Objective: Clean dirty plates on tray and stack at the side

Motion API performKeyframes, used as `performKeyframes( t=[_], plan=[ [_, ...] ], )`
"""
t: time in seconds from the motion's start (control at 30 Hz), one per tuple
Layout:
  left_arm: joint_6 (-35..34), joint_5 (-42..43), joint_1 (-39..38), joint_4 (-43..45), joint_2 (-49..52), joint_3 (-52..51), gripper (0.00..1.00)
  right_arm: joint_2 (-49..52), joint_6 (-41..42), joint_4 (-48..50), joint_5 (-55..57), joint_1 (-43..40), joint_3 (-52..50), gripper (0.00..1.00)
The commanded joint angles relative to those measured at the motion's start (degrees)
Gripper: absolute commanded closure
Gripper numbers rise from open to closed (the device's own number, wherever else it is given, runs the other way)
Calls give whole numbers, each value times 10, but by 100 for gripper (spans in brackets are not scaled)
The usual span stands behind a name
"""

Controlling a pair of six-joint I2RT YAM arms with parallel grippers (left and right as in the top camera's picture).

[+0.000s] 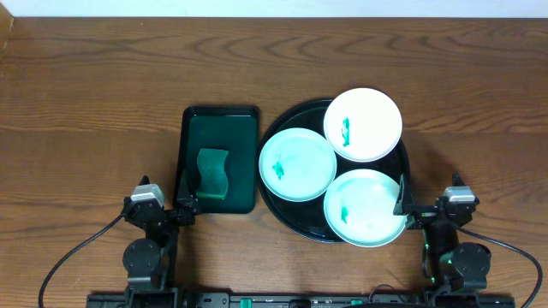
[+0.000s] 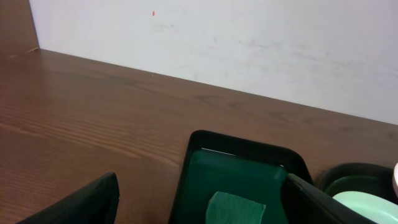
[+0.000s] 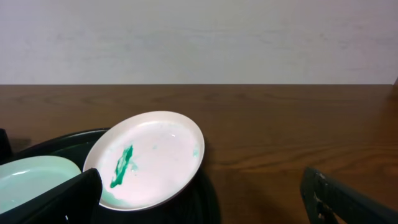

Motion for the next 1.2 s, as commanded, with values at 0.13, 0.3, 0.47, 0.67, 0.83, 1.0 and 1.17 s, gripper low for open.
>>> performKeyframes(
  t=[0.13,0.3,0.47,0.67,0.83,1.0,1.17],
  plan=[
    [5,-20,-2,-30,-2,-5,17,-2,6,-2,-2,-9,0,1],
    [5,-20,-2,-30,-2,-5,17,-2,6,-2,-2,-9,0,1],
    [5,-20,-2,-30,-2,-5,17,-2,6,-2,-2,-9,0,1],
    [5,-20,-2,-30,-2,-5,17,-2,2,0,1,-9,0,1],
    [5,-20,-2,-30,-2,-5,17,-2,-3,9,10,-9,0,1],
    [5,-20,-2,-30,-2,-5,16,-2,-3,-3,10,-9,0,1],
    [12,-26,-2,-28,-2,-5,17,-2,-3,-3,11,-9,0,1]
  ],
)
